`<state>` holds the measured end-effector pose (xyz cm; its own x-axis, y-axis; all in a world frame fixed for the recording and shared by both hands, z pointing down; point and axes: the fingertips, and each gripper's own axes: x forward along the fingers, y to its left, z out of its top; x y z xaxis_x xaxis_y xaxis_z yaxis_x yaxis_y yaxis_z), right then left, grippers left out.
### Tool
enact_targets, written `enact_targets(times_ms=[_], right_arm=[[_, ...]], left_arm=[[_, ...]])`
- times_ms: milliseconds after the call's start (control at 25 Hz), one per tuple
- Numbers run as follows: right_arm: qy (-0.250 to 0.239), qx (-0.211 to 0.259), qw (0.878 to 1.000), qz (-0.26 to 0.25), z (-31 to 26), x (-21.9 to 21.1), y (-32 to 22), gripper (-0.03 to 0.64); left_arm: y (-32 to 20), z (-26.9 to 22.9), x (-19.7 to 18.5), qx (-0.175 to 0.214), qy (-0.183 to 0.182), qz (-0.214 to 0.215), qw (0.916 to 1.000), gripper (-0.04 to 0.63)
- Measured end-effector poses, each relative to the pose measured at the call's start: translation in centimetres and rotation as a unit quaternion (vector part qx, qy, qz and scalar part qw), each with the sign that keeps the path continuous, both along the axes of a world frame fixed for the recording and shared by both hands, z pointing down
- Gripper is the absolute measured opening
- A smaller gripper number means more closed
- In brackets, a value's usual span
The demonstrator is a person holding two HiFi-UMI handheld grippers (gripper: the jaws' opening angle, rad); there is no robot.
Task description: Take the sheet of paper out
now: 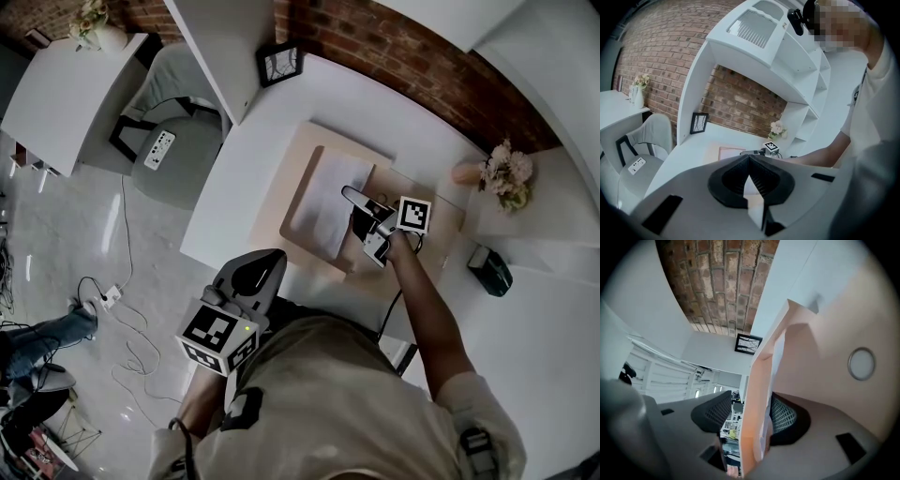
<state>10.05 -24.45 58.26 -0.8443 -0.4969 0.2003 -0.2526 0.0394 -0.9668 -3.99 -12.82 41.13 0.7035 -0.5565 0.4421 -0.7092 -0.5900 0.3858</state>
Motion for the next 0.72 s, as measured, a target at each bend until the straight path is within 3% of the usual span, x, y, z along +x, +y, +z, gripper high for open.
enact_targets(times_ms=[120,360,720], right_arm=[[0.037,-0.017,0.999,0.006,1.0,-0.2,-0.1,0.253],[0.072,-0.046,0.996,0.018,2.2,-0.5,-0.6,0.157],[0.126,-0.070,0.990,0.007,3.9,-0.9,-0.8,0.144]], left_arm=[[0.0,0.0,-0.1,0.000,0.000,0.002,1.0000,0.015],[0.1,0.0,-0.5,-0.002,-0.003,-0.005,1.0000,0.015],[-1.2,0.1,-3.6,0.010,-0.027,-0.046,0.9985,0.015]])
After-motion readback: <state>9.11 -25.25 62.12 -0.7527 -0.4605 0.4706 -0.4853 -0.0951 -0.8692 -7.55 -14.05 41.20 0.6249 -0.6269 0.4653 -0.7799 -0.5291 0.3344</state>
